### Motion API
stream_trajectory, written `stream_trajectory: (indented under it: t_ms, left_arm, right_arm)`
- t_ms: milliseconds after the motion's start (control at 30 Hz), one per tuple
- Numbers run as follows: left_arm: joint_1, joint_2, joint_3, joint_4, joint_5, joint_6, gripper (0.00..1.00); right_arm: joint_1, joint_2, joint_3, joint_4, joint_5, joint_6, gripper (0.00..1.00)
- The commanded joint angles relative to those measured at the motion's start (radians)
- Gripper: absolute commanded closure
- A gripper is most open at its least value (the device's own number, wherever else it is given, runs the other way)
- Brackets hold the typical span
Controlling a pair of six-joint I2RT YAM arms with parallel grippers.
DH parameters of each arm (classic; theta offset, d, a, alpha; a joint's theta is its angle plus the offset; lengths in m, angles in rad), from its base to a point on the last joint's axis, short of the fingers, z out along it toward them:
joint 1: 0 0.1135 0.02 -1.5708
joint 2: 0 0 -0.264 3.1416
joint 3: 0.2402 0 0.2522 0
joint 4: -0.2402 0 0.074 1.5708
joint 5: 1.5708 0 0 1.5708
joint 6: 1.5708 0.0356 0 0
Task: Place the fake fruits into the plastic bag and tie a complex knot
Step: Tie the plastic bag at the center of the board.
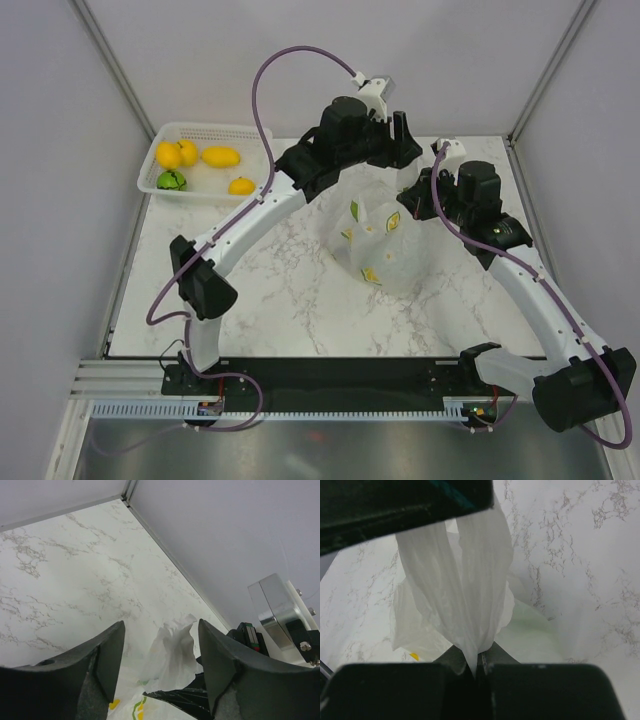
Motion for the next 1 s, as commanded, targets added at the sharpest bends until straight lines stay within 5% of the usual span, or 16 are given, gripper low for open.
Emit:
stream_trajectory:
  t_ms: [0, 133, 200, 967]
  left_arm:
    - [-0.008, 0.025, 0.051, -0.011, 0.034, 0.032, 0.35]
    - [-0.008, 0.017, 0.048, -0.033, -0.007, 0.065, 0.89]
    - [-0.005, 0.006, 0.042, -0.033, -0.035, 0.078, 0.98]
    - [0.009, -0.242, -0.235, -0.06, -0.141, 0.034, 0.98]
  right_arm:
    - [-0.001, -0.008, 0.031, 0.02, -0.008, -0.003, 1.0]
    - [-0.003, -0.009, 0.029, 0.02, 0.001, -0.002, 1.0]
    - [-0.003, -0.011, 0.026, 0.019, 0.006, -0.002, 1.0]
    - [-0.007, -0.017, 0.028, -0.044, 0.089, -0.025, 0.88]
